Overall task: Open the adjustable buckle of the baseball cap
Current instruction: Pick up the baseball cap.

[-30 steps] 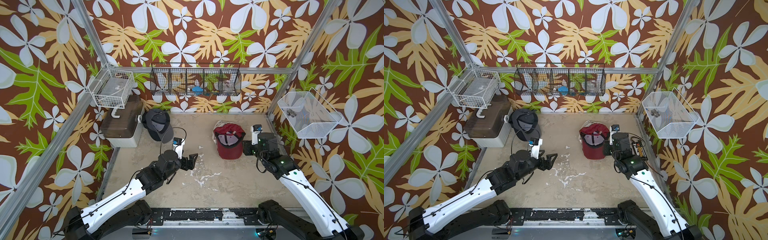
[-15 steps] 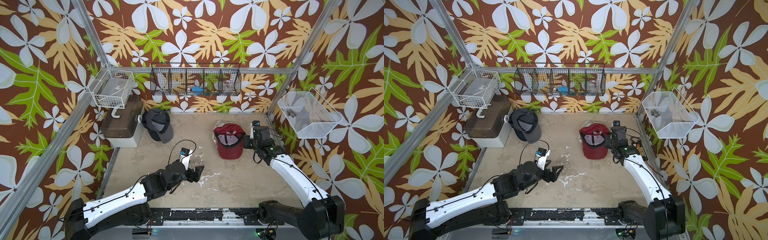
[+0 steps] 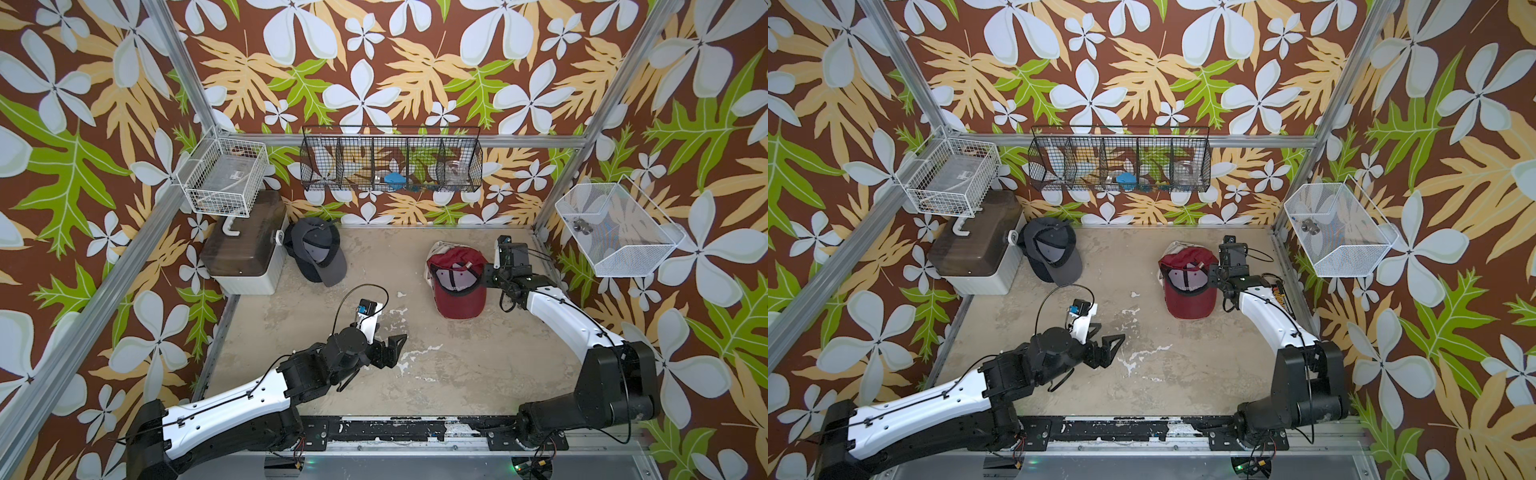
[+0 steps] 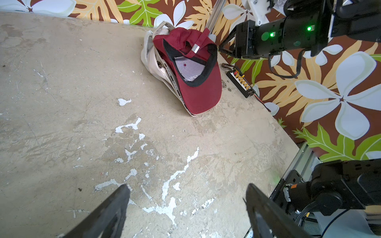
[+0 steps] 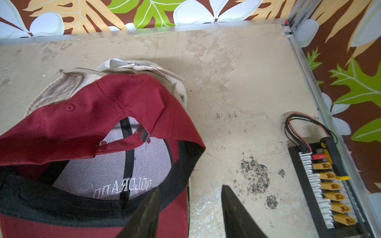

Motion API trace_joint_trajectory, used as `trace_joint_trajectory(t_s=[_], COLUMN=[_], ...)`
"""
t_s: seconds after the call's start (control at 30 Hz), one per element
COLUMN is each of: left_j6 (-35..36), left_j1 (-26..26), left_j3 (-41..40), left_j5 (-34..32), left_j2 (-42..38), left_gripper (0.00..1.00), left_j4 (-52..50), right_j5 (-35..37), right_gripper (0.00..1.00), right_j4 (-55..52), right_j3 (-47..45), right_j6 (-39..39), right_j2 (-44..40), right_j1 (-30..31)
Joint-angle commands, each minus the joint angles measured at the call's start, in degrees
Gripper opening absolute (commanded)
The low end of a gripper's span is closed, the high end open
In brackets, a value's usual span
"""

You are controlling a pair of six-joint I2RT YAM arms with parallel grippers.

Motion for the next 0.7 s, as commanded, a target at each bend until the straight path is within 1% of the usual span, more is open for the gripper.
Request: trace_joint_trajectory(t_s=[0.0,0.23,0.37,0.67], left_j6=[-0.01,-0.76,-0.74,-0.77], left_j1=[-0.06,-0.05,-0.13,-0.15], left_j3=[-0.22,-1.07,-1.36,-1.27], left_j5=[0.09,0.75,0.62,0.99], left_j2=[-0.34,-0.77,-1.06,-0.14], left_gripper=[0.89,0.89,0.89,0.89], left_j4=[1.39,2.14,2.14,2.62], right_j5=[-0.38,-1.08,-1.13,-3.95], right_gripper=[0.50,0.48,0.48,0.46], right_j4=[2.08,2.81,3.07,5.21], right_j3=[0.72,2.10,2.39,2.92], right_j6=[0.52,1.18,1.24,2.41], right_j2=[1.39,5.92,7.04,8.80], right_j1=[-0.16,-1.35,-1.58,-2.62])
